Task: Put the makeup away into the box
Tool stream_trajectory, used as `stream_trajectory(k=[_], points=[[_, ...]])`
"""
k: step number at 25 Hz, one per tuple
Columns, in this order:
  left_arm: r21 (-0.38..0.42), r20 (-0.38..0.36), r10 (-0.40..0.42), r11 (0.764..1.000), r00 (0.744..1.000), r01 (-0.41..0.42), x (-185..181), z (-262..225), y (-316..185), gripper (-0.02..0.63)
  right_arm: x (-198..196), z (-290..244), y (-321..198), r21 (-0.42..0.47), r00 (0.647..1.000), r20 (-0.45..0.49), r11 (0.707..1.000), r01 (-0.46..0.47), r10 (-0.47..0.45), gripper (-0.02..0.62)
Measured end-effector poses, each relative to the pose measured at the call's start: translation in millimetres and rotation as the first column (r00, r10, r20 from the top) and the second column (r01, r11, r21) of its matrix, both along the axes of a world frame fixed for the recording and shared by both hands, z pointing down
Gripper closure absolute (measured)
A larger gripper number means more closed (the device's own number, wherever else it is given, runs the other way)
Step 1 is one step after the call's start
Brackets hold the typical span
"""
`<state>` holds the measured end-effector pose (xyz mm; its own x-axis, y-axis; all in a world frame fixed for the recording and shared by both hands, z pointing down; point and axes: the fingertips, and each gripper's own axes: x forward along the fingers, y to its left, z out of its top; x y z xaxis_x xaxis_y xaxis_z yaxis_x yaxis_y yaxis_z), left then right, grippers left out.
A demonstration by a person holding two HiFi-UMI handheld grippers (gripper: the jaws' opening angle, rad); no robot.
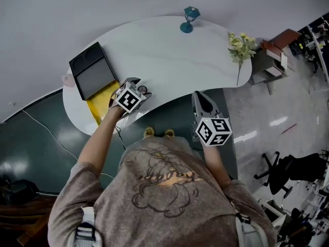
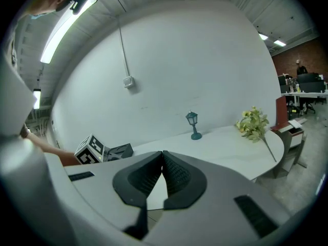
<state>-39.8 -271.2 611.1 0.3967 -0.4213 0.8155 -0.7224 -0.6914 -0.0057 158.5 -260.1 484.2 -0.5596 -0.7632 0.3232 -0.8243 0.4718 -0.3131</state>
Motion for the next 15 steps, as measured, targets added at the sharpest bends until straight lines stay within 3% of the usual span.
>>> stream_trajectory(k=[6, 9, 13, 15], points=[[-0.097, 0.097, 0.087, 0.992, 0.991, -0.078, -1.1, 35.3, 1.4, 0.270, 19.2, 3.3, 0.1, -0.009, 0.999, -0.006, 0.999, -0.050, 0.050, 0.592], [-0.090, 0.162, 0.132, 0.989, 0.978, -0.118, -2.8, 40.7, -5.8, 0.291, 27.3, 4.3, -1.3, -0.010, 0.998, -0.006, 0.998, -0.068, 0.068, 0.592], [-0.219, 0.171, 0.221, 0.959, 0.960, -0.182, 4.2, 63.0, 10.5, 0.296, 37.4, 6.0, -2.8, -0.008, 0.996, -0.008, 0.996, -0.093, 0.093, 0.592], [-0.242, 0.192, 0.259, 0.947, 0.947, -0.210, 4.2, 68.8, 12.7, 0.295, 39.7, 7.1, -3.1, -0.008, 0.995, -0.007, 0.995, -0.101, 0.101, 0.592]])
